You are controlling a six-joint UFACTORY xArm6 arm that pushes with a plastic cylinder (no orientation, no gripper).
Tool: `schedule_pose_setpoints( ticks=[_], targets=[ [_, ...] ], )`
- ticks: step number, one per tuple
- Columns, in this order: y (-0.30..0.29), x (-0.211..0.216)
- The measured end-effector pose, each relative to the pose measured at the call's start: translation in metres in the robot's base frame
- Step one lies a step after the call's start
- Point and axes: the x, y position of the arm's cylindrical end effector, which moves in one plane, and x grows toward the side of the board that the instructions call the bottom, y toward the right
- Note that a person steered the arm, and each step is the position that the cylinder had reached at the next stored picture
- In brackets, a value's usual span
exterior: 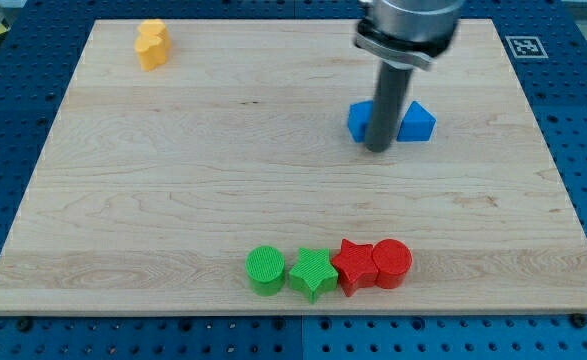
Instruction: Push the blue triangle to the right side of the board
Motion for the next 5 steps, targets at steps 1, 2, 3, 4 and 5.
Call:
schedule_pose_setpoints(
  ticks=[1,2,3,4,5],
  targets=[
    [-0.001,-0.015],
    [0.044,-0.011],
    [0.092,-0.013],
    [0.082,-0.030],
    [0.011,-0.030]
  ],
)
